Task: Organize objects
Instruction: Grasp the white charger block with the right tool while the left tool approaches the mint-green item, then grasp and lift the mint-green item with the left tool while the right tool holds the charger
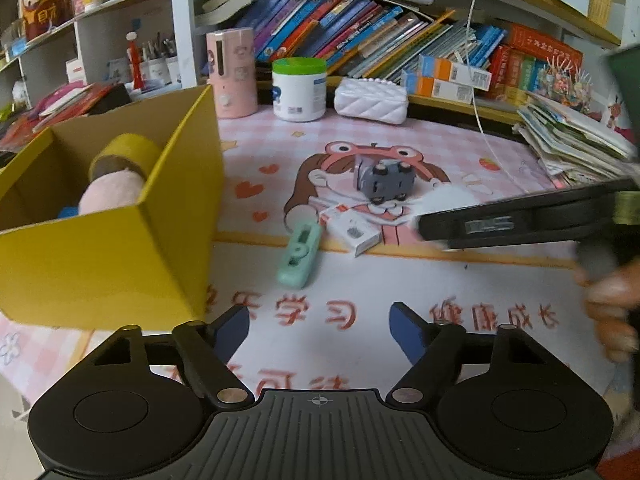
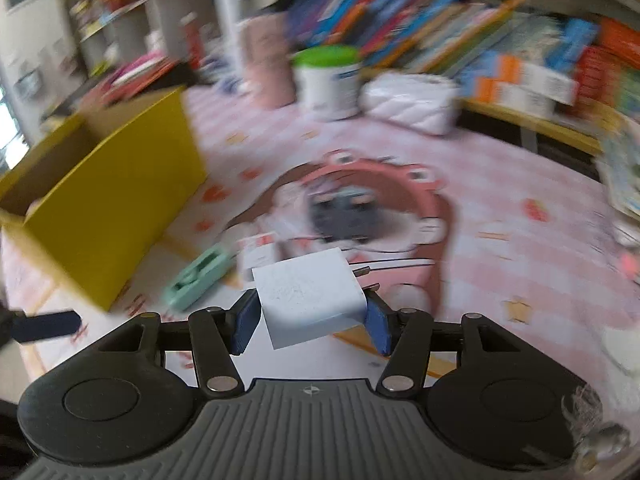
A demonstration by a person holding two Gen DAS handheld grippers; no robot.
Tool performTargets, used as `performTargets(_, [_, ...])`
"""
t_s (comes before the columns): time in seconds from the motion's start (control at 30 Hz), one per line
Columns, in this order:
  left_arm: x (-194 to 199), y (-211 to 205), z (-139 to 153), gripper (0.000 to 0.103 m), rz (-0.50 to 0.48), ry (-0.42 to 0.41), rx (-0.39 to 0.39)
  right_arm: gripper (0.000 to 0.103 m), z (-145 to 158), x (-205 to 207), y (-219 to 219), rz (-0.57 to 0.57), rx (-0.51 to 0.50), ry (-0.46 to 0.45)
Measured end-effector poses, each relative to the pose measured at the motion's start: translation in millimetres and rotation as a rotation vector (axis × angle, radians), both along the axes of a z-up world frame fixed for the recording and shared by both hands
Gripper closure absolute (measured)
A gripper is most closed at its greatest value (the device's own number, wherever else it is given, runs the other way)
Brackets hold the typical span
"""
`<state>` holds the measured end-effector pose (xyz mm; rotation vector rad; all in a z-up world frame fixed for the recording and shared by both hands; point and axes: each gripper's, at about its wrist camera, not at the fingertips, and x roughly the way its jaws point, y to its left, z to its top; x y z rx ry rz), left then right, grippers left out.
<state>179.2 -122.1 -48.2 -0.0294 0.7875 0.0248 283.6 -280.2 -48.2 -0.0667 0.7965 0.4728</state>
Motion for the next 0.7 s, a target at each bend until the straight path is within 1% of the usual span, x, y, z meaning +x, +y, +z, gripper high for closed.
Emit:
performTargets(0.07, [11,-4,-3,0.035,0.018,-0.005,0.006,0.050,4,-3,-15,-0.059,0.013,0.006])
performTargets(0.1, [18,-5,-5,0.040,0.027,-0.006,0.011,0.050,5,-6,-22,-0.081,0.020,0.017])
performTargets(0.13, [25,-6,-7,0.045,0.035,-0.004,0.018,0.050,6,-8,-28,-0.097,0.030,0.029])
performTargets(0.23, [45,-7,-14,0.053,0.064,0.013,0.030,0.050,8,-17,-42,-0.125,0.050,0.053])
performTargets(0.33, [63,-3,-20,0.055,0.113,0.019,0.031,0.050,10,-27,-45,-0.126,0.046,0.049])
performTargets(0.47, [79,0,-28,0.055,0.136,0.028,0.045,0.050,11,-35,-44,-0.099,0.041,0.030])
performTargets(0.53, [85,1,-34,0.060,0.136,0.053,0.041,0.050,12,-37,-43,-0.086,0.036,0.022])
performTargets(0.6, [88,4,-39,0.063,0.137,0.080,0.017,0.050,14,-39,-42,-0.075,0.031,0.010])
performTargets(0.67, [86,3,-40,0.066,0.130,0.073,0.026,0.050,16,-40,-41,-0.073,0.033,-0.003])
performTargets(0.7, [85,2,-40,0.072,0.121,0.072,0.027,0.050,17,-40,-41,-0.075,0.034,-0.006])
